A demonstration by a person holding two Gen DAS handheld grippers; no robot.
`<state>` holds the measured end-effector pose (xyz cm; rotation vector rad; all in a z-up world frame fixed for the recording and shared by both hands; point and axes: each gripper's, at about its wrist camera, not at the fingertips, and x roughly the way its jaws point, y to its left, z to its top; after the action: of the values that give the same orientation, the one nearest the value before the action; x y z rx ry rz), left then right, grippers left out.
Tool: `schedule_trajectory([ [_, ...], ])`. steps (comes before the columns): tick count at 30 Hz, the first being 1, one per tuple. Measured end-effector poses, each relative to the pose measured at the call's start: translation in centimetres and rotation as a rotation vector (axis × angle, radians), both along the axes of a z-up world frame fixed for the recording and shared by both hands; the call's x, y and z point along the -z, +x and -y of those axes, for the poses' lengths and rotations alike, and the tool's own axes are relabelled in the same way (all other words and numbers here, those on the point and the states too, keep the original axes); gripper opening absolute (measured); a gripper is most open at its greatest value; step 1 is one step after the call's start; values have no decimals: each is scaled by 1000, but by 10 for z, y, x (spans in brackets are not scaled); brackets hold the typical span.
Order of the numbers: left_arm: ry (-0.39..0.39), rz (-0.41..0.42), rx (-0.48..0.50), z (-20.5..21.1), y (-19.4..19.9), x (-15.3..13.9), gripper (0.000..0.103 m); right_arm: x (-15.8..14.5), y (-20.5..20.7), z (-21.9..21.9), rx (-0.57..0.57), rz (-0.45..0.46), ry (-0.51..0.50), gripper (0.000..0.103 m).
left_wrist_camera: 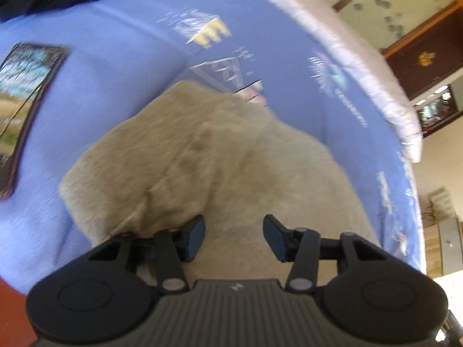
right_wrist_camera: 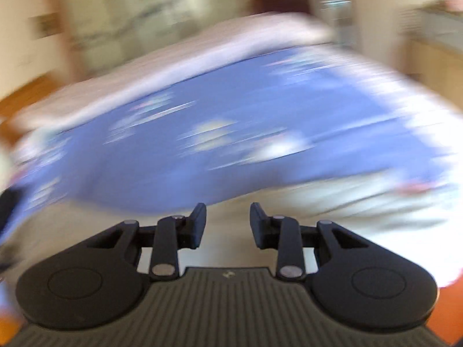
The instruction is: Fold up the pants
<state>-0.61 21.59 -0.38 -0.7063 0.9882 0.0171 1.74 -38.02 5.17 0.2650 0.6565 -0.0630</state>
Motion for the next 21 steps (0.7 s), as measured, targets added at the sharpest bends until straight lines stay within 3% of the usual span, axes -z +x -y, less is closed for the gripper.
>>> schedule_trajectory([
  [1,-2,-11,-11,-3,-2,1,36,-4,2,20,55,-7,-66,35],
  [4,-5,-41,-49,-13,-8,2,20,4,13,60,75,-80,-205,37],
  [7,5,-89,-91,-20,-8,5,8,27,30,74,17,-178,-297,42],
  [10,17,-111,-124,-22,-12,4,6,56,26,78,-62,-307,-354,40],
  [11,27,-114,-128,-21,-13,3,6,62,18,69,-80,-297,-384,36],
  [13,51,-120,-124,-17,-13,1,6,60,9,56,-100,-250,-443,5],
  [16,76,-135,-113,-14,-9,-1,6,35,-5,52,-71,-158,-451,5],
  [21,46,-144,-138,-19,-8,1,6,2,-2,60,4,-33,-416,5],
])
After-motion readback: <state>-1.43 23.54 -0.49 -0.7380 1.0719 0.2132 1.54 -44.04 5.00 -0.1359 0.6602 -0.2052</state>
